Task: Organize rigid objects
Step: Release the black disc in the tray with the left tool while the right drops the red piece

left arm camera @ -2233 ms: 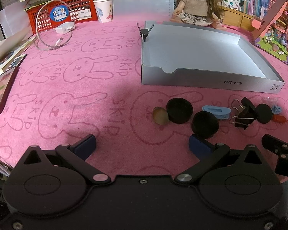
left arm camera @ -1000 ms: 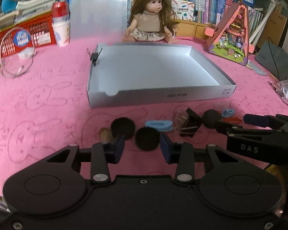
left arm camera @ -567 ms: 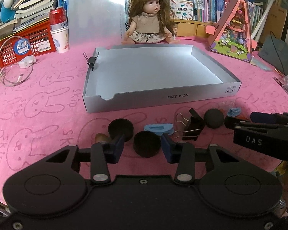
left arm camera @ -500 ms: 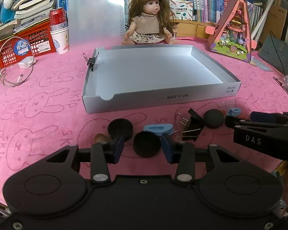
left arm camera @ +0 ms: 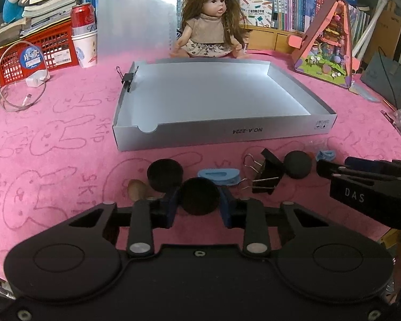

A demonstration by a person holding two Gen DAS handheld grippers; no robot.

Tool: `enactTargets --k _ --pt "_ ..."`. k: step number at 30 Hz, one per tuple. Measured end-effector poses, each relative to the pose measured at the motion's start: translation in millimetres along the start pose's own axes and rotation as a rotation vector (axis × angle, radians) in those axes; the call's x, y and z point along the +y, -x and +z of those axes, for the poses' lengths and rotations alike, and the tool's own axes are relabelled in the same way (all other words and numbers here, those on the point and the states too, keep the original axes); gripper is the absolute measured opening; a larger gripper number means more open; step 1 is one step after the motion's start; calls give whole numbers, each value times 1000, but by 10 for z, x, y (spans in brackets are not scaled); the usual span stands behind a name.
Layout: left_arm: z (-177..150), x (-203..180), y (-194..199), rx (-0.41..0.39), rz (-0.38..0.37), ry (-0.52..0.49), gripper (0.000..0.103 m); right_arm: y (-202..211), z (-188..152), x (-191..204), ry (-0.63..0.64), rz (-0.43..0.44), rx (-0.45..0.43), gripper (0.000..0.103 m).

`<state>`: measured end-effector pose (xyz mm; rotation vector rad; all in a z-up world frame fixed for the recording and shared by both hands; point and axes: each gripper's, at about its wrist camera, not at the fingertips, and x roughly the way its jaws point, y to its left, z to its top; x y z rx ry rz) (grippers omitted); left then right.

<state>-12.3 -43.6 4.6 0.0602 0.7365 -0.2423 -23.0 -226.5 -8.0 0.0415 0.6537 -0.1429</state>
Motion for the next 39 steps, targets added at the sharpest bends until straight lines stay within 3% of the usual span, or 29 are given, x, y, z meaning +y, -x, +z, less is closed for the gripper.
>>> enactTargets --k 20,33,39 --pt "370 100 121 -29 -2 59 30 54 260 33 38 78 -19 47" --pt "777 149 -27 -56 18 72 30 -157 590 52 45 106 -38 47" --pt "947 180 -190 -31 -4 92 30 -284 722 63 50 133 -27 47"
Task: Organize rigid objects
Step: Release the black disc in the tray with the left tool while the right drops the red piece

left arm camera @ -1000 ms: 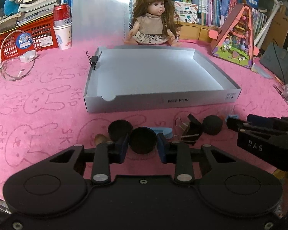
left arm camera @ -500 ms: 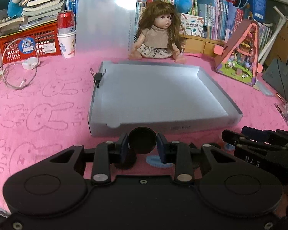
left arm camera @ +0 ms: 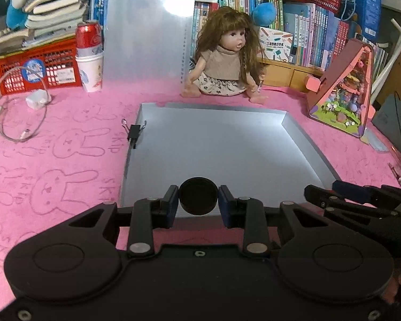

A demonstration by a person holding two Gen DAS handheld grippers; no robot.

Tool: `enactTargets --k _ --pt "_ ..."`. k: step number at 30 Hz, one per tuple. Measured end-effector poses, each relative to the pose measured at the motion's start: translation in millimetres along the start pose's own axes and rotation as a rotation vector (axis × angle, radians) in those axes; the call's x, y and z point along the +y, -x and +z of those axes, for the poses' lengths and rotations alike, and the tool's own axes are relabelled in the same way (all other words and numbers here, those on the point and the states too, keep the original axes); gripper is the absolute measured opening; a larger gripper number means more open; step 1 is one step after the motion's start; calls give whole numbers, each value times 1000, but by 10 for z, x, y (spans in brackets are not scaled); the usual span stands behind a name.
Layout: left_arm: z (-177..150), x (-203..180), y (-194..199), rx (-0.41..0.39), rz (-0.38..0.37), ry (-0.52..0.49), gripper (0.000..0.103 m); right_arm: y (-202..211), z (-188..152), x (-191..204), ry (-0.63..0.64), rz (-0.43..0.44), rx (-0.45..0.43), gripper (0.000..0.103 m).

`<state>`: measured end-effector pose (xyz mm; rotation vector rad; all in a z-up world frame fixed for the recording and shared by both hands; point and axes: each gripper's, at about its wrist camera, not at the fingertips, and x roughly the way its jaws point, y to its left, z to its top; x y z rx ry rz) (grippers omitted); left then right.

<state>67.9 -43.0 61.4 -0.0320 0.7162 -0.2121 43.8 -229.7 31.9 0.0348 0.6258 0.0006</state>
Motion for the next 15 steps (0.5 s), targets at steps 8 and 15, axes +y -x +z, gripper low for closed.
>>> enactTargets --k 8,15 --pt "246 26 -303 32 14 -16 30 -261 134 -38 10 14 34 47" --pt "347 47 -594 61 45 -21 30 -451 217 -72 20 25 59 47"
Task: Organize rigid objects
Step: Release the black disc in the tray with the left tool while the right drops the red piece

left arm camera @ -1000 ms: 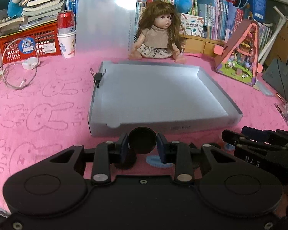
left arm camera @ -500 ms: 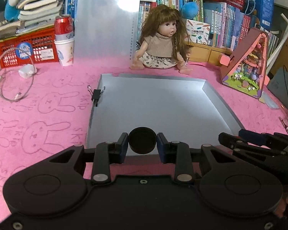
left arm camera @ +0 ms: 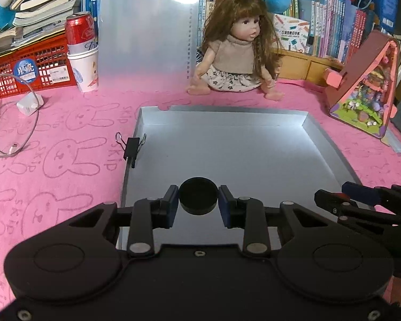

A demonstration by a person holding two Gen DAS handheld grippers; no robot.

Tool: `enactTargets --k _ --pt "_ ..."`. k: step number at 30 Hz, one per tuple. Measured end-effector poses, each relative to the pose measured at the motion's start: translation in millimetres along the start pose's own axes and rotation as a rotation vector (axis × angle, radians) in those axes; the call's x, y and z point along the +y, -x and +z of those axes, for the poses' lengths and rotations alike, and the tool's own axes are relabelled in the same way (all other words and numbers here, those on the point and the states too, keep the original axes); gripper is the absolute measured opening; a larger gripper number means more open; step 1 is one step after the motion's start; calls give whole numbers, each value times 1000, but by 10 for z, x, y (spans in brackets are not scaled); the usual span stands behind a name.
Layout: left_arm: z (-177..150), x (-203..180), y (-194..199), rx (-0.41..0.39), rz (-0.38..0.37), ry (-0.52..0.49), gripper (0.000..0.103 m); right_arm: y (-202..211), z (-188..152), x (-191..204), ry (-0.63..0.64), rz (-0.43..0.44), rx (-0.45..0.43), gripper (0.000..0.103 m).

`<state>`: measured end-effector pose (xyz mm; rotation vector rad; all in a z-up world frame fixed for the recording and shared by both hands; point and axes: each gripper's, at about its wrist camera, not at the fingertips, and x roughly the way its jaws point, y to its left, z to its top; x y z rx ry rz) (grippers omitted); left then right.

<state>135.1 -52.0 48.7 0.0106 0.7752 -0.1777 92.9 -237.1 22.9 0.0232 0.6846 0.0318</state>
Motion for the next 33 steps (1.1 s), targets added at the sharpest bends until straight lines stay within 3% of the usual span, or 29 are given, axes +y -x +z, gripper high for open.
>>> enactTargets --k 16,33 --pt "-36 -25 -345 44 4 11 30 -200 13 26 31 24 26 48" --pt "-160 -114 -411 33 43 -38 30 -327 -73 88 60 26 53 48"
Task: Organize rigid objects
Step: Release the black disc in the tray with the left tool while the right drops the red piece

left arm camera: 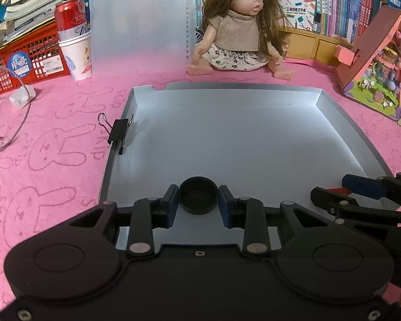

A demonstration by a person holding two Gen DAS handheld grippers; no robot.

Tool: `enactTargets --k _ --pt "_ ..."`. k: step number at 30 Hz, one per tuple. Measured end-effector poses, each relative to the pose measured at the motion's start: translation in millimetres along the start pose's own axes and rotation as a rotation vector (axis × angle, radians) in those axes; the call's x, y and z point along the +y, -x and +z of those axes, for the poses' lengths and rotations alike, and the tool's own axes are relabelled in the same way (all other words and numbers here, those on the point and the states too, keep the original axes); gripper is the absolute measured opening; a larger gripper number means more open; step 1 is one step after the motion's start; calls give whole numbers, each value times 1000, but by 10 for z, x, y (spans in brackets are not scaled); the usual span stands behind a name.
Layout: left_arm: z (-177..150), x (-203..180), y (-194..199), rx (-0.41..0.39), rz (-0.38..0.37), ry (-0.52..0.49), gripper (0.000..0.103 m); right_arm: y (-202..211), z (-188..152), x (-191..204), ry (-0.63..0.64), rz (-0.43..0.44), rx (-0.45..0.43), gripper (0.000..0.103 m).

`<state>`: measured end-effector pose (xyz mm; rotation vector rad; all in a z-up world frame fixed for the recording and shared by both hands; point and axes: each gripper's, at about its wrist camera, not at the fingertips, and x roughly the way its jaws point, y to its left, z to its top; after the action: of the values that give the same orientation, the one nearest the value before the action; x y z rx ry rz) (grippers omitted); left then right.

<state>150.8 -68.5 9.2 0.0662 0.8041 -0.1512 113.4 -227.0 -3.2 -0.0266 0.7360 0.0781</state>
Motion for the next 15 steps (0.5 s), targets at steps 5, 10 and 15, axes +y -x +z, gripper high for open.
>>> enactTargets --k 5,10,15 --pt "4 -12 0 -1 3 -3 31 -2 -14 7 2 0 -5 48" --pt "9 -12 16 -9 7 -8 31 7 -16 -5 0 2 -10 54" --pt "27 -4 84 -32 16 -17 44 53 -12 -15 1 -2 -28 62"
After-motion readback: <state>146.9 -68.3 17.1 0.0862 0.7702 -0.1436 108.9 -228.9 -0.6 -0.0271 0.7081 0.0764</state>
